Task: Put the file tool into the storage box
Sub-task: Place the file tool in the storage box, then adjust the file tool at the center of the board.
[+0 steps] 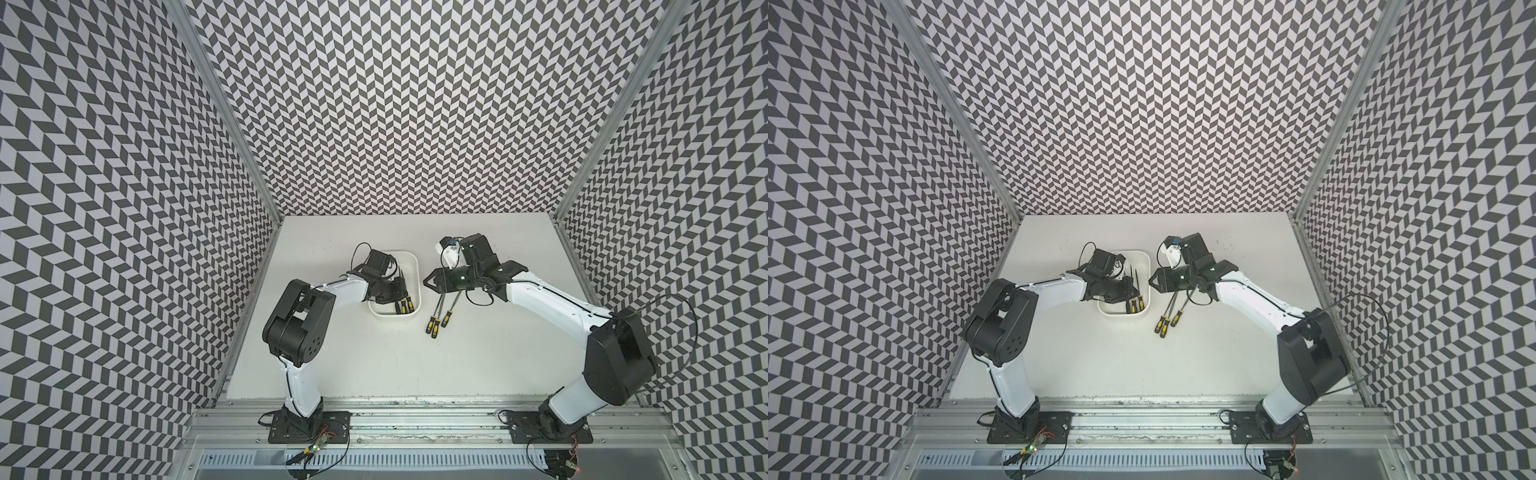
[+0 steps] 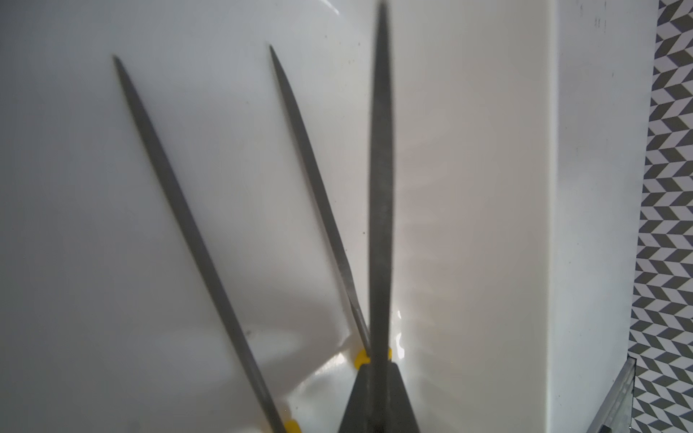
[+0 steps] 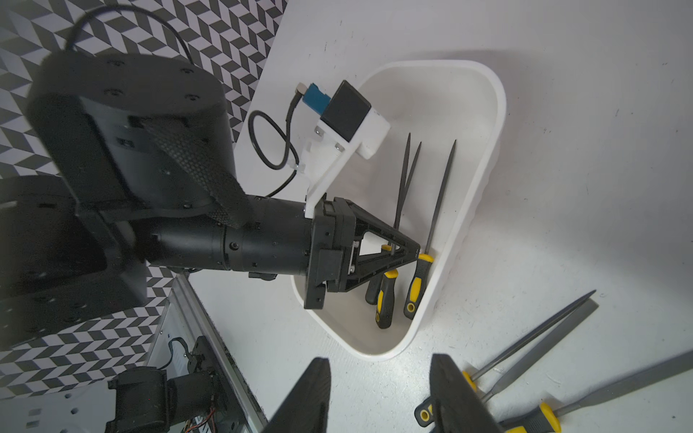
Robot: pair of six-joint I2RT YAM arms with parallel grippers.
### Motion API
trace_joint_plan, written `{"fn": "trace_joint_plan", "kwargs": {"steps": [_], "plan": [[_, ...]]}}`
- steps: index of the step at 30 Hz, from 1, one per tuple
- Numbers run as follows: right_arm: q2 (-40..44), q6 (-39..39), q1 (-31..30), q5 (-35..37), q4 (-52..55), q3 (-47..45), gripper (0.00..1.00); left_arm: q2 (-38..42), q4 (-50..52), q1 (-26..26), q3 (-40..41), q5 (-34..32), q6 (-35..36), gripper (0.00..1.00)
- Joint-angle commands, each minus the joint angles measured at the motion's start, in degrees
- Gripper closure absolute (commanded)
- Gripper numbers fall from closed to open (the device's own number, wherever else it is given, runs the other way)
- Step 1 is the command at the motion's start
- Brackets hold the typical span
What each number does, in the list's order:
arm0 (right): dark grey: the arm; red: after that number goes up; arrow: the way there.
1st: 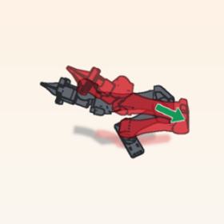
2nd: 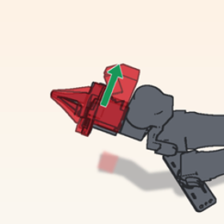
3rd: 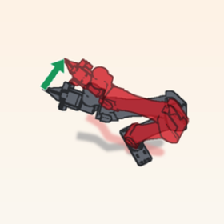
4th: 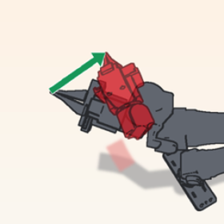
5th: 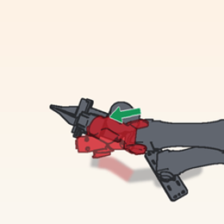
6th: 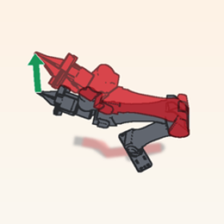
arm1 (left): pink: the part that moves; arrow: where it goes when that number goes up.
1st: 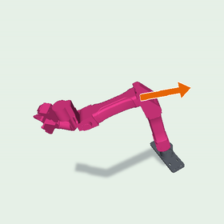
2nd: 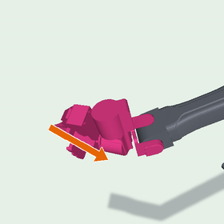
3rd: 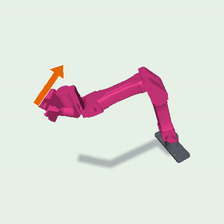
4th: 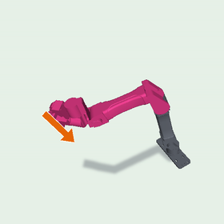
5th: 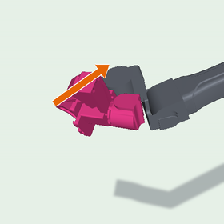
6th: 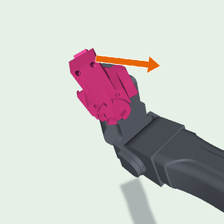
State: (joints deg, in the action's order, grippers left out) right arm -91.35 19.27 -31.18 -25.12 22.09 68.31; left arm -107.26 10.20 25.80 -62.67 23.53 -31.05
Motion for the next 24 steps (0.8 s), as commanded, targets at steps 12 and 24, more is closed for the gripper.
{"fn": "trace_joint_plan", "kwargs": {"steps": [12,24], "plan": [[-0.92,2.67,1.14,10.34,4.56,0.07,0.5,3.43,5.25,-0.12,-6.68,-6.55,5.71,0.67],[-12.33,2.59,3.49,11.58,9.91,-3.75,0.5,6.05,5.89,-0.54,-8.33,-6.17,6.88,0.67]]}}
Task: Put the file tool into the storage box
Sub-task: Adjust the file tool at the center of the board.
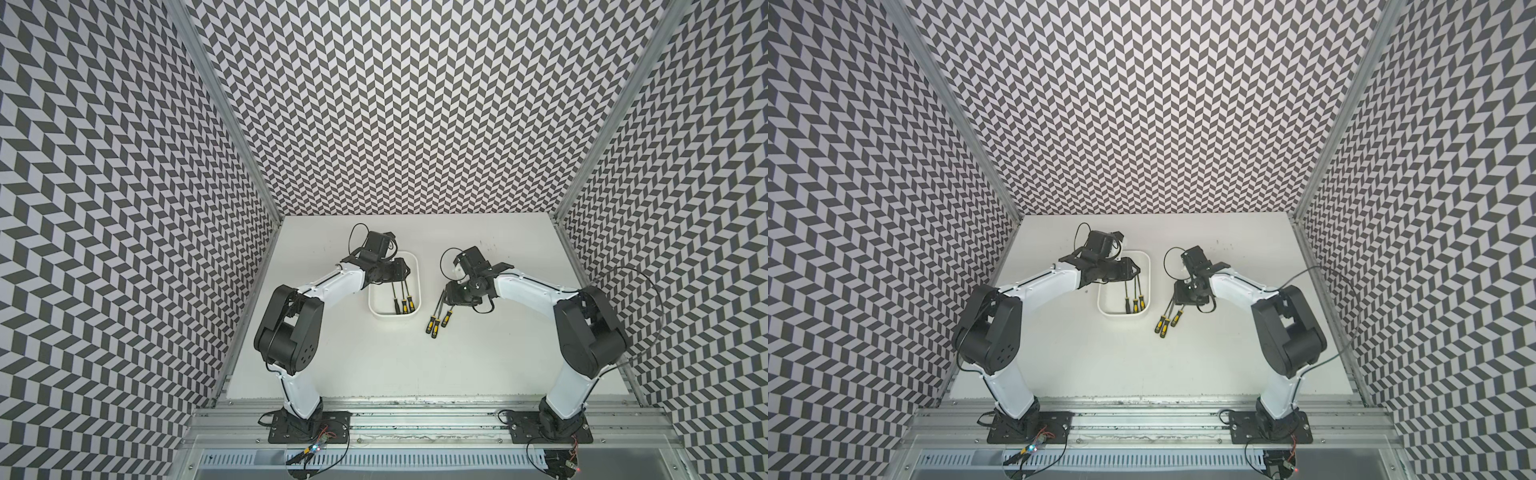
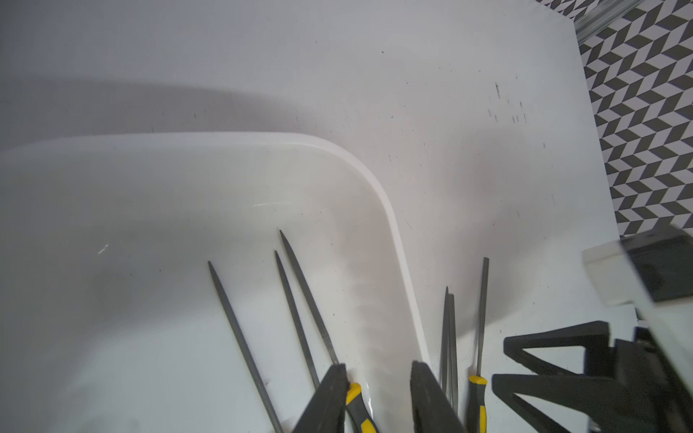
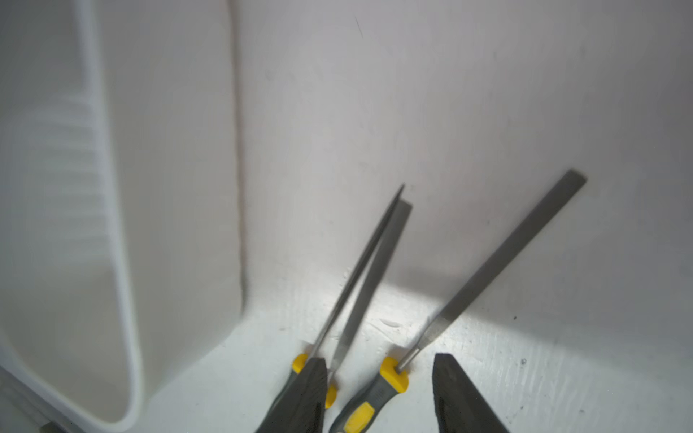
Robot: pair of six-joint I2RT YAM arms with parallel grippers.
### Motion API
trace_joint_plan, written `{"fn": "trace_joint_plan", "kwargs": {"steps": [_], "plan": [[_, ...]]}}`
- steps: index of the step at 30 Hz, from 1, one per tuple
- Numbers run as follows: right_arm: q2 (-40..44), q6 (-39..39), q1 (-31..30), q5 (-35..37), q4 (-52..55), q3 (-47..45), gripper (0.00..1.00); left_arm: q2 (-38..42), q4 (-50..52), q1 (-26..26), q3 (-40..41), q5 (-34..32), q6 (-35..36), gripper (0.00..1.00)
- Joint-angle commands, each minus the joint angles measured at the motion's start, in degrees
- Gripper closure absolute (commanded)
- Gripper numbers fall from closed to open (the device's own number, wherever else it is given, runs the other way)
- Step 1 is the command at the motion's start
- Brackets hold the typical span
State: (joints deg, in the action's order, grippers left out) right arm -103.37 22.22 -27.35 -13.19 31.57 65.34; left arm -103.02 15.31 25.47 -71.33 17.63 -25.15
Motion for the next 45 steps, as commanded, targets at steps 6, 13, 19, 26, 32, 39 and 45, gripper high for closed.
{"fn": "trace_joint_plan", "kwargs": {"steps": [6,13,19,26,32,39,45], "plan": [[-1.48,-0.27,-0.76,-0.46,0.38,-1.01,0.49,2.8,0.34,-0.86,1.91,-0.07,1.4,0.67],[-5.27,-0.66,-5.87,7.92,4.52,3.49,0.52,3.52,-0.35,-1.49,3.0,0.28,1.42,0.66],[-7.48,-0.39,-9.71,18.89,8.11,5.1,0.55,4.16,-0.9,-2.14,3.37,0.56,1.42,0.66],[-6.0,0.52,-9.96,25.98,9.03,2.73,0.58,3.95,-1.2,-2.52,3.17,1.05,1.33,0.66],[-2.69,-0.49,-8.97,20.62,7.25,3.92,0.56,3.23,-0.76,-2.52,2.42,1.18,1.42,0.66],[1.72,-1.53,-6.72,10.61,5.98,5.3,0.55,2.65,-0.25,-2.53,1.63,0.94,1.68,0.66],[1.71,-1.89,-6.31,10.21,6.07,3.51,0.55,2.22,-0.19,-2.48,1.52,0.92,1.57,0.66]]}}
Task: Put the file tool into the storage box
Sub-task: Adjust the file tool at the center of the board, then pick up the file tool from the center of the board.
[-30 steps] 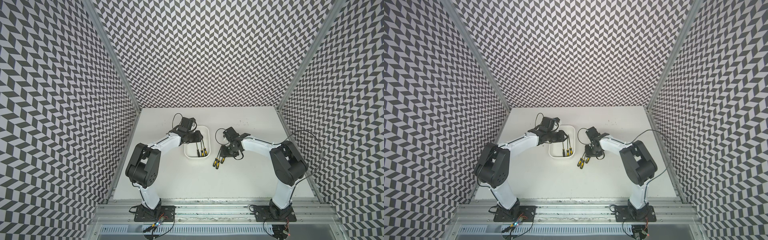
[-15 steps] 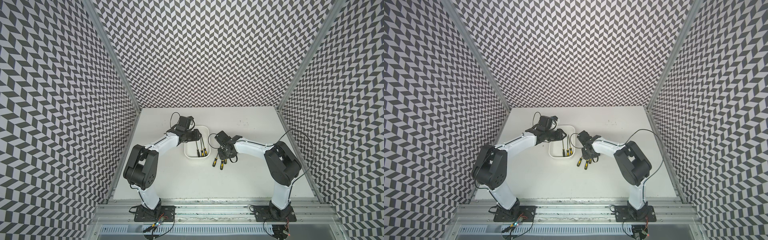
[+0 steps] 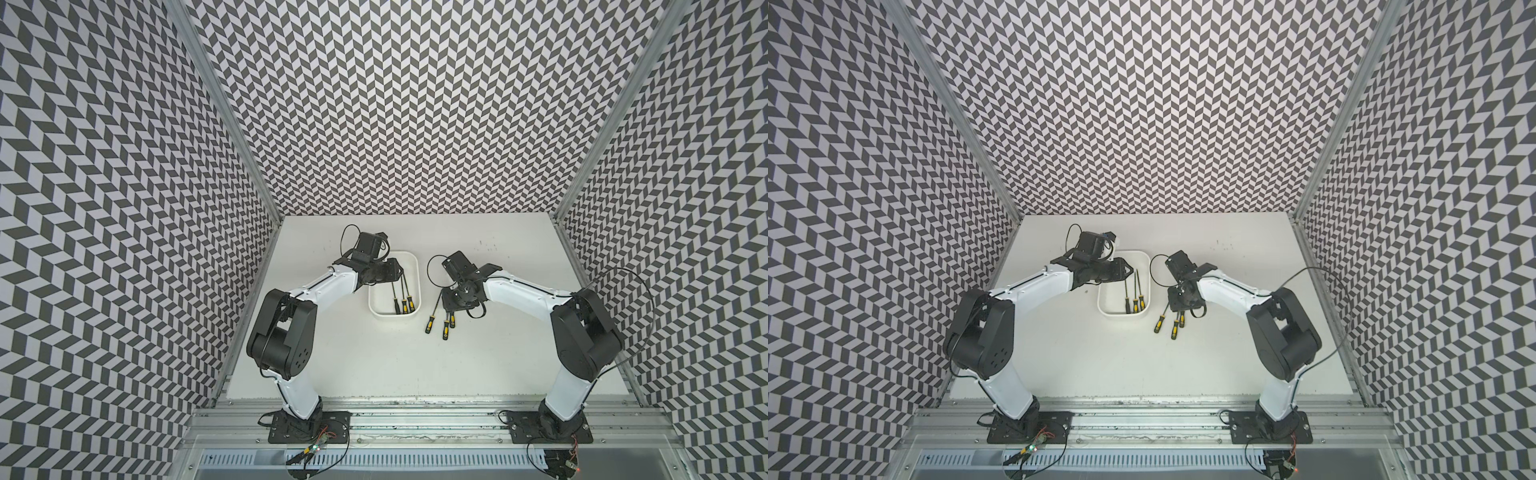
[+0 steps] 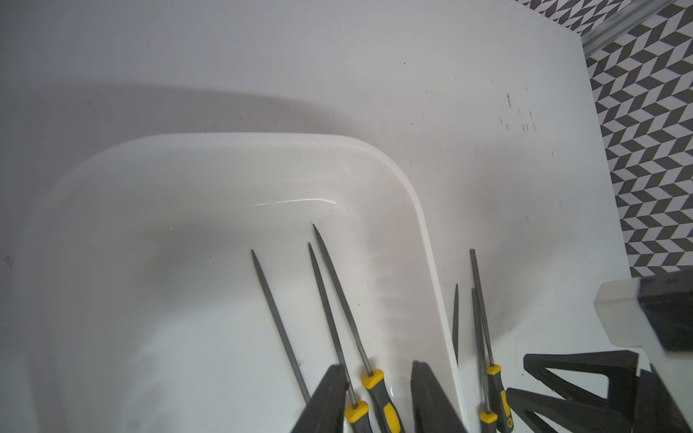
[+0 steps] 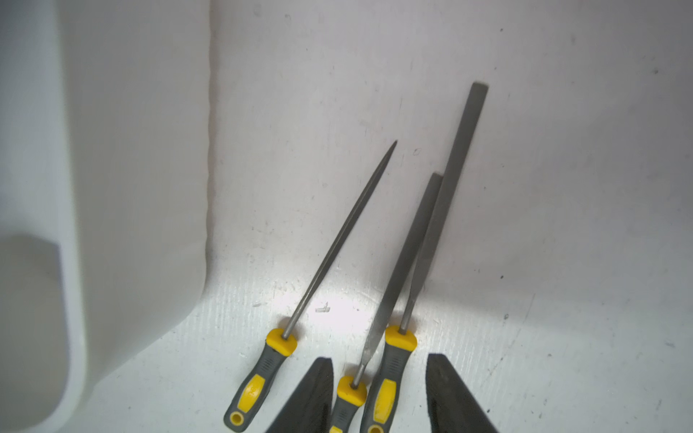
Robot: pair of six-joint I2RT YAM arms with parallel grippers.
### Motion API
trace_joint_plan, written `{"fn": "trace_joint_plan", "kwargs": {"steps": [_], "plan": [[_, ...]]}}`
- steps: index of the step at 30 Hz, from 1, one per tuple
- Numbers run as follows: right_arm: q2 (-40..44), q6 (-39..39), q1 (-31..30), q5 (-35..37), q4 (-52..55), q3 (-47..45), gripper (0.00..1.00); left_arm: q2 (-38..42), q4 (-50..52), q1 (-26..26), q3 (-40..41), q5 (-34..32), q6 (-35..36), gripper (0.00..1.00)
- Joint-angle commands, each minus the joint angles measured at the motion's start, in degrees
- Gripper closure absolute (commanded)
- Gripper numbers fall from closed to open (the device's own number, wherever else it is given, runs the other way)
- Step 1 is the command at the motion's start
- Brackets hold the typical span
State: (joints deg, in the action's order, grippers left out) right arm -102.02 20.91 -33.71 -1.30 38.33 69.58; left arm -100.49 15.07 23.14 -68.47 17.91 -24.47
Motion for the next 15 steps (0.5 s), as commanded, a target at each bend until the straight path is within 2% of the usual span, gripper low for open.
{"fn": "trace_joint_plan", "kwargs": {"steps": [1,15], "plan": [[0.02,-0.52,0.05,-1.6,-0.76,-1.42,0.56,-0.32,0.08,-0.15,-1.38,0.59,0.91,0.66],[-1.76,-0.27,0.05,0.93,-2.56,-5.86,0.57,-0.33,0.16,-0.15,-1.37,0.55,0.74,0.66]]}}
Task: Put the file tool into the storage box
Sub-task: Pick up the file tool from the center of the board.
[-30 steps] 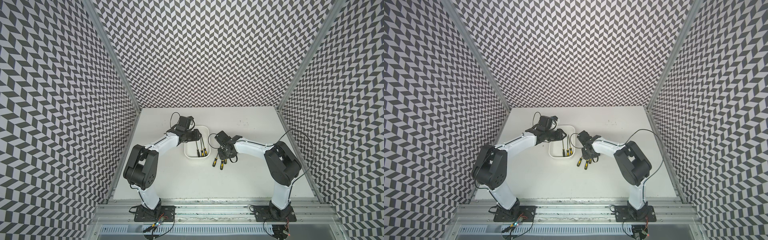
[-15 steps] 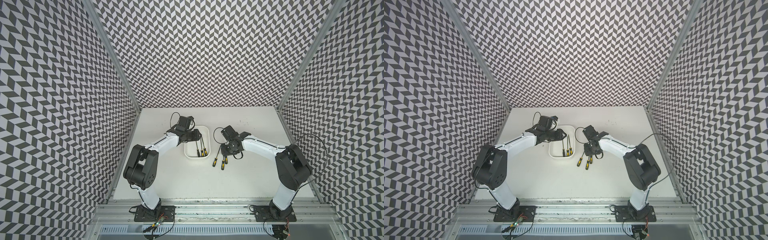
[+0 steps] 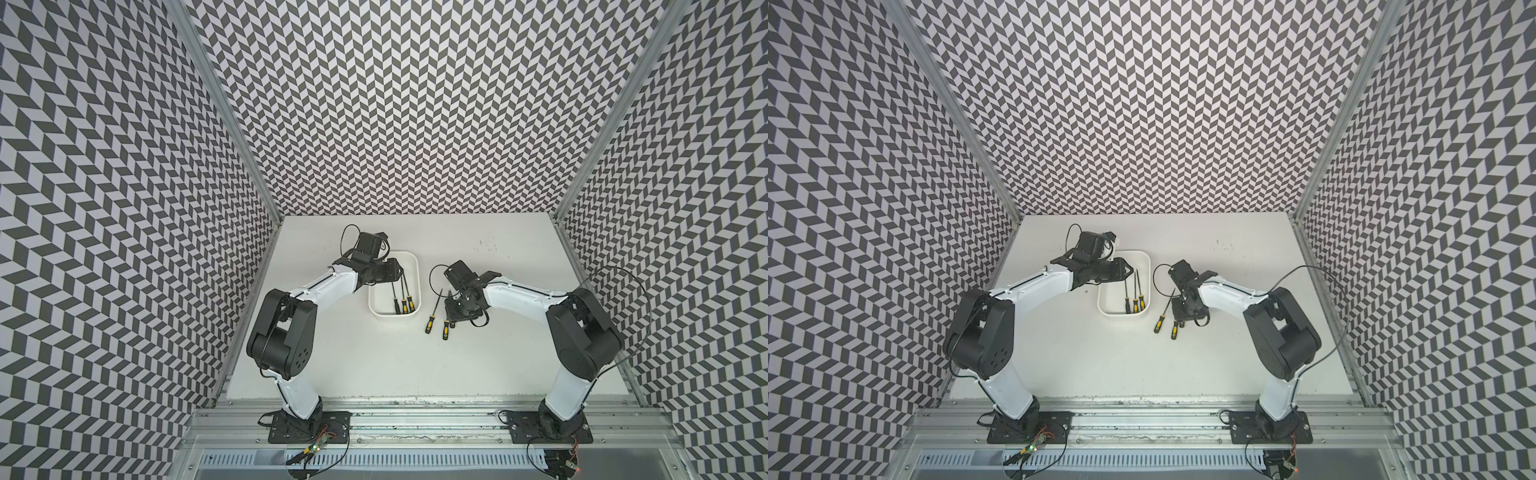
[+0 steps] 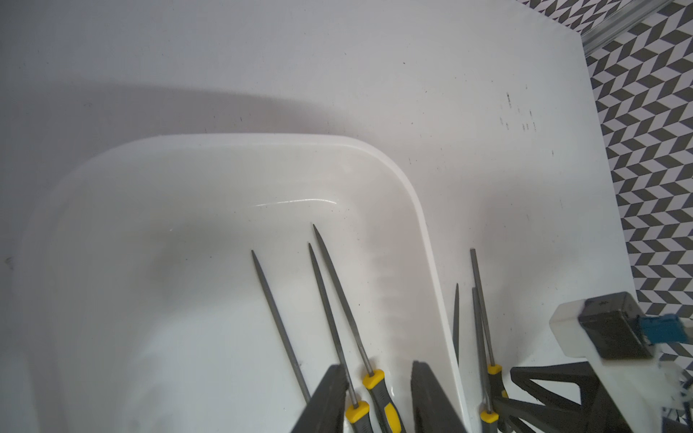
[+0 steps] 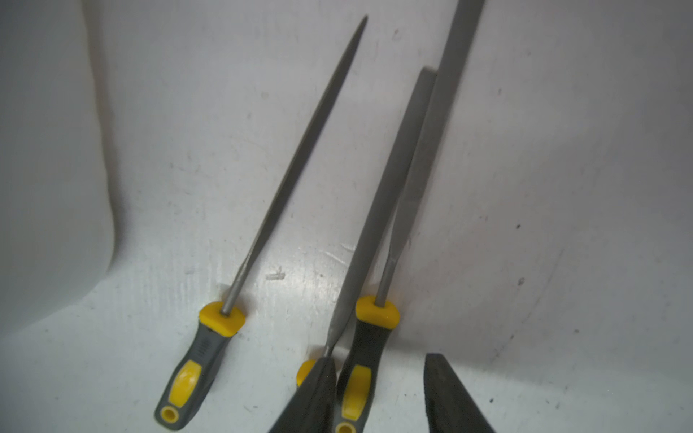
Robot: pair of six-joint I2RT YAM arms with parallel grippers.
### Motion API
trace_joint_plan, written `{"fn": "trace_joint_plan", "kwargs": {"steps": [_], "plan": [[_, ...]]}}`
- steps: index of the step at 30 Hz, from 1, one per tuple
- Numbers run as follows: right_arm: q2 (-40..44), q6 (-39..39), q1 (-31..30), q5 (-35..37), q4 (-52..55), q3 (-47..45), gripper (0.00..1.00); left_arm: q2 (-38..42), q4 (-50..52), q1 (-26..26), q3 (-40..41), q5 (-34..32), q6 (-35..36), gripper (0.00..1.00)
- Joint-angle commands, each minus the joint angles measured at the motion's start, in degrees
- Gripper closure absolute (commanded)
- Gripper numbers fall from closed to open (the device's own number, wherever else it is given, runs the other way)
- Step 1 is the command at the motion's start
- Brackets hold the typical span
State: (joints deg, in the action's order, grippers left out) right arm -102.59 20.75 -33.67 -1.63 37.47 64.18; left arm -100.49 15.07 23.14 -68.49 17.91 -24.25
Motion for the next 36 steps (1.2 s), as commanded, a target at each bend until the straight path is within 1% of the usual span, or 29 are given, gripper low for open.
{"fn": "trace_joint_plan", "kwargs": {"steps": [1,4,7,9,10,12,15,17,21,24,27,29,32,36], "plan": [[-1.61,-0.16,0.0,1.59,-1.77,-0.4,0.57,-0.12,0.07,-0.2,-1.26,0.48,0.52,0.66],[-2.65,-0.02,-0.03,2.99,-1.65,-0.12,0.59,0.19,0.05,-0.16,-1.12,0.31,0.52,0.66],[-3.25,0.25,0.01,5.82,-1.22,0.13,0.6,0.39,-0.02,-0.22,-0.99,0.41,0.56,0.66],[-3.29,0.1,-0.01,6.72,-1.2,0.04,0.63,0.38,-0.13,-0.27,-1.0,0.28,0.52,0.66],[-3.27,0.06,-0.03,6.71,-1.26,-0.02,0.66,0.38,-0.06,-0.24,-0.95,0.28,0.52,0.66],[-3.32,0.07,0.01,6.08,-1.92,-0.27,0.77,0.25,-0.17,-0.24,-1.01,0.46,0.43,0.66],[-3.23,0.32,-0.01,5.58,-2.47,-0.55,0.88,0.23,-0.26,-0.23,-1.33,0.75,0.35,0.66],[-2.35,0.44,0.07,6.51,-2.5,-0.38,0.92,0.15,-0.59,-0.26,-1.4,1.79,0.26,0.66],[1.2,0.89,1.34,7.4,-2.58,1.65,0.94,0.65,-2.98,-0.26,-0.95,5.97,0.08,0.65],[6.5,0.45,2.58,2.73,-7.04,1.56,0.95,1.42,-5.61,0.04,-0.04,8.98,-0.27,0.64],[10.57,-0.88,3.34,-7.75,-12.78,0.93,0.95,1.93,-6.83,0.68,0.21,9.98,-0.36,0.65],[10.46,-2.02,3.35,-14.36,-14.23,1.55,0.95,2.12,-7.49,1.29,0.46,10.45,-0.45,0.64],[8.95,-2.81,3.43,-21.72,-15.63,1.98,0.95,2.04,-8.67,2.43,0.39,11.37,-0.58,0.64],[7.89,-3.27,3.42,-24.99,-16.7,2.64,0.97,1.95,-10.83,3.78,0.36,13.04,-1.71,0.63]]}}
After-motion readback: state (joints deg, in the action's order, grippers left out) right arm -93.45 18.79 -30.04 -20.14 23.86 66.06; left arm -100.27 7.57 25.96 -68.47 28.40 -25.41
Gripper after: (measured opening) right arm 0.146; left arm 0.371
